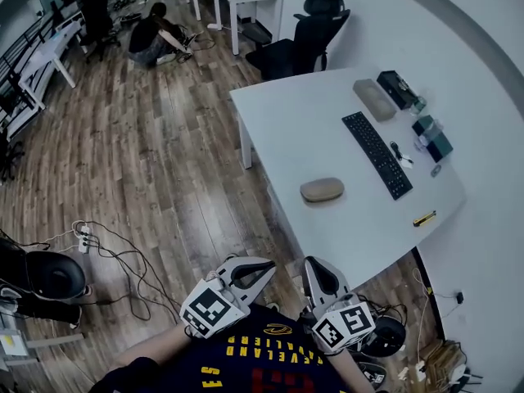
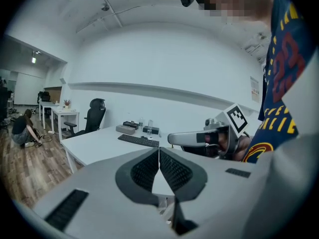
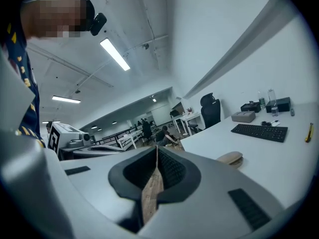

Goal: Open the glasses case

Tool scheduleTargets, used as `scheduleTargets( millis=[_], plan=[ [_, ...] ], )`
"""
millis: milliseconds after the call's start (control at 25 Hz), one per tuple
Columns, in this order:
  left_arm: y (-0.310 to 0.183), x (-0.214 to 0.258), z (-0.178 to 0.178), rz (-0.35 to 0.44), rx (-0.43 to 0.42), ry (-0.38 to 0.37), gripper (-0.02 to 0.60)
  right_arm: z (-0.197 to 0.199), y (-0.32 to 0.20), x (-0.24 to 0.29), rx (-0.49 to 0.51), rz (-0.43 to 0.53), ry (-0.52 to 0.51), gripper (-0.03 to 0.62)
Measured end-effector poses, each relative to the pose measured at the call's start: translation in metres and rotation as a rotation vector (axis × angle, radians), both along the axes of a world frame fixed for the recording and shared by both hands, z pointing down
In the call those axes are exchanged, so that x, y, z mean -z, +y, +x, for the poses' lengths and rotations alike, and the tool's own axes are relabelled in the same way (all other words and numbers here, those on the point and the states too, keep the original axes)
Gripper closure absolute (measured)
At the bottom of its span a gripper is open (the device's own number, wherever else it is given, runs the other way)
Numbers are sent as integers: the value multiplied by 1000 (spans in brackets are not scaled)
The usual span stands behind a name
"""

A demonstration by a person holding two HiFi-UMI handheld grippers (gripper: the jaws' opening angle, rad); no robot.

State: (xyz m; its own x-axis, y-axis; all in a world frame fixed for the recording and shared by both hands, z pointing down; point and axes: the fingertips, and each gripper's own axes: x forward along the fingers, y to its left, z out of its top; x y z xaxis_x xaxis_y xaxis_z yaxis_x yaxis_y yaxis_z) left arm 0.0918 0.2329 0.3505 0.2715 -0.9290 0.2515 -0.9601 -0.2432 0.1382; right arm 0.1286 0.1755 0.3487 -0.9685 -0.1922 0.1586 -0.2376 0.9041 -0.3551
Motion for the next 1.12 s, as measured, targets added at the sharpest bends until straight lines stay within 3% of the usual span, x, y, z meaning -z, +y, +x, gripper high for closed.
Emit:
scheduleTargets(
  millis=[200,440,640,880,1120],
  plan=[
    [-25,11,-49,35,-59,10,568,-45,-22,7,-72,23,18,572],
    [-18,12,-145,41,-16,1,568,-144,-17,4,-26,23,11,572],
    [-19,4,-204,33,13,26,568,-200,-15,-5,0,8,35,572],
    [-37,-9,-224,27,-68,125,568,-211,-26,-11,-83,13,127,572],
    [-73,-21,-209,3,-182,168,568,-195,-53,-21,-190,-15,169,572]
  ],
)
